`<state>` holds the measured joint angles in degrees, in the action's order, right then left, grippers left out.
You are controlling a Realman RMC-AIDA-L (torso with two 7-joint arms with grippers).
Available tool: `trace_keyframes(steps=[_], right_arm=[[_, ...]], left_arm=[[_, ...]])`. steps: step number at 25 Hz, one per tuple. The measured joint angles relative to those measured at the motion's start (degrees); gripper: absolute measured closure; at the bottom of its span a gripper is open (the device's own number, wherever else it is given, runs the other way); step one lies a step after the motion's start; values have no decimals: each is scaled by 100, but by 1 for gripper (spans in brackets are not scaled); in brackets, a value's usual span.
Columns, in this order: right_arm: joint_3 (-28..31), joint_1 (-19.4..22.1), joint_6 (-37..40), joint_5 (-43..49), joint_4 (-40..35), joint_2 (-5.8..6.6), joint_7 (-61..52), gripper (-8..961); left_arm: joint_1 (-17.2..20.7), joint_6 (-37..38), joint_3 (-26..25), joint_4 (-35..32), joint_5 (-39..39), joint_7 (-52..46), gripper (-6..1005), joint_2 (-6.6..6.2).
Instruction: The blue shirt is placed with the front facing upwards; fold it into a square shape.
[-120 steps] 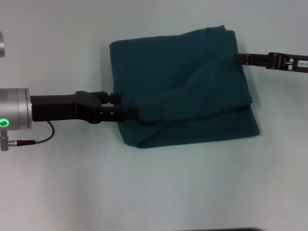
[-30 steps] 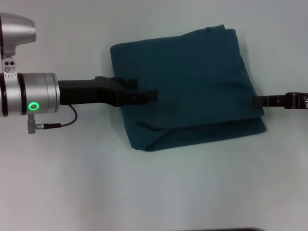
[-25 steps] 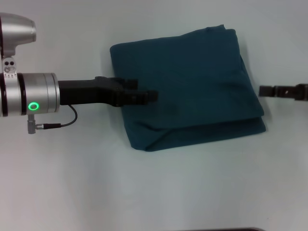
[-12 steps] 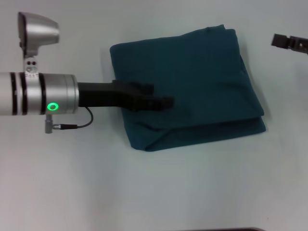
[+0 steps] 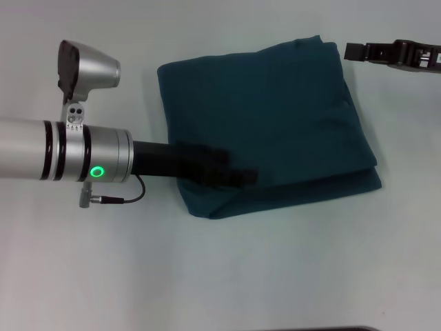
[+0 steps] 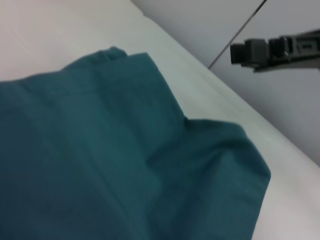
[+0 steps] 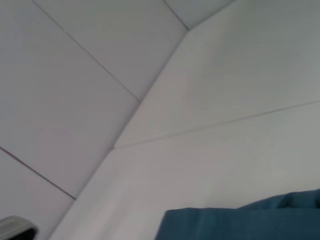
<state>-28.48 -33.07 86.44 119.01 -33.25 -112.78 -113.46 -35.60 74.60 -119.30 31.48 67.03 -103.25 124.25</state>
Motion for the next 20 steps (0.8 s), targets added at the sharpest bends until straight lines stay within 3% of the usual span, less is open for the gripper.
trace_keyframes(steps=[9, 20], right_arm=[[-560, -201, -800, 0, 67, -108, -223, 877], [-859, -272, -1026, 0, 74, -200, -228, 936]], left_arm=[[30, 84, 113, -39, -195, 6, 72, -67], [37, 480, 60, 226, -341, 7, 72, -102]])
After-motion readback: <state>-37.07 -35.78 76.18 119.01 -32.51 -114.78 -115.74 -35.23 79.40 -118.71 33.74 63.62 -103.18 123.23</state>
